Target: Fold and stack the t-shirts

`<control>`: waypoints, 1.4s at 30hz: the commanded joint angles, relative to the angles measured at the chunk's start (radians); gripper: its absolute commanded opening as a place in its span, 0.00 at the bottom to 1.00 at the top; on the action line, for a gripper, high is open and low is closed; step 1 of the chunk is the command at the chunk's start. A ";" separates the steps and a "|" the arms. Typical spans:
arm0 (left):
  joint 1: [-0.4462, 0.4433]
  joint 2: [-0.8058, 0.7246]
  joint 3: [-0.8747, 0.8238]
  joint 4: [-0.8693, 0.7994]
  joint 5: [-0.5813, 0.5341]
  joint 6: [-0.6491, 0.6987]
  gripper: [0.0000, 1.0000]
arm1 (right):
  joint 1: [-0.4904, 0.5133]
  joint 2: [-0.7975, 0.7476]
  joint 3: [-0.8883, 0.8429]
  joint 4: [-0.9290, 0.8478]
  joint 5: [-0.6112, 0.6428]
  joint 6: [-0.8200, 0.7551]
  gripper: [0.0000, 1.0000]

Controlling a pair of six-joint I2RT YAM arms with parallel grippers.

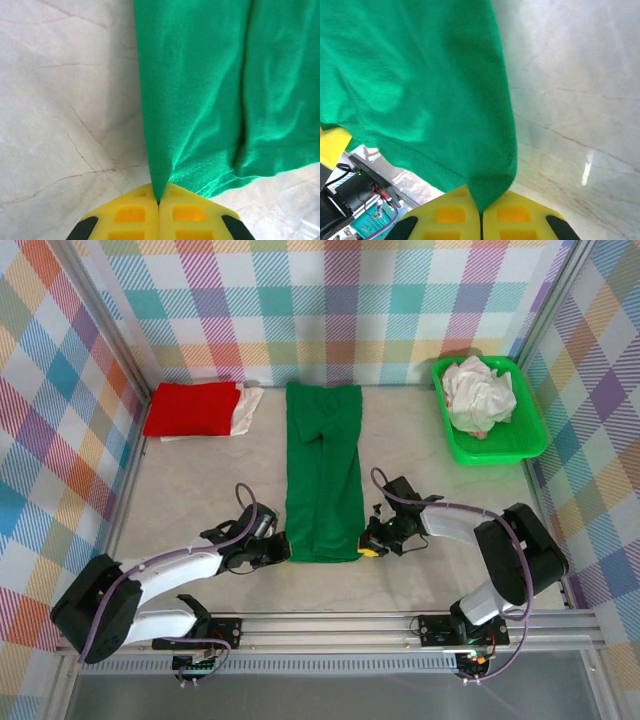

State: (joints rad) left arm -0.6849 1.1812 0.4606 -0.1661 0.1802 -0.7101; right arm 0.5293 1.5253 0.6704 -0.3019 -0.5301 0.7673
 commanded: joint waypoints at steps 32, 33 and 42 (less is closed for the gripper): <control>0.221 0.010 0.335 -0.195 0.050 0.136 0.00 | -0.029 -0.142 0.221 -0.143 0.157 -0.108 0.00; 0.240 0.054 0.370 -0.191 0.059 0.168 0.00 | -0.041 -0.108 0.249 -0.131 0.160 -0.125 0.00; 0.348 0.369 0.650 -0.206 0.101 0.336 0.00 | -0.100 0.142 0.497 -0.100 0.180 -0.205 0.00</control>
State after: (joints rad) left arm -0.3546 1.5066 1.0523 -0.3611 0.2531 -0.4618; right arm 0.4393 1.6257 1.1091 -0.4004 -0.3584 0.6163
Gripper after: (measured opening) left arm 0.051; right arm 0.056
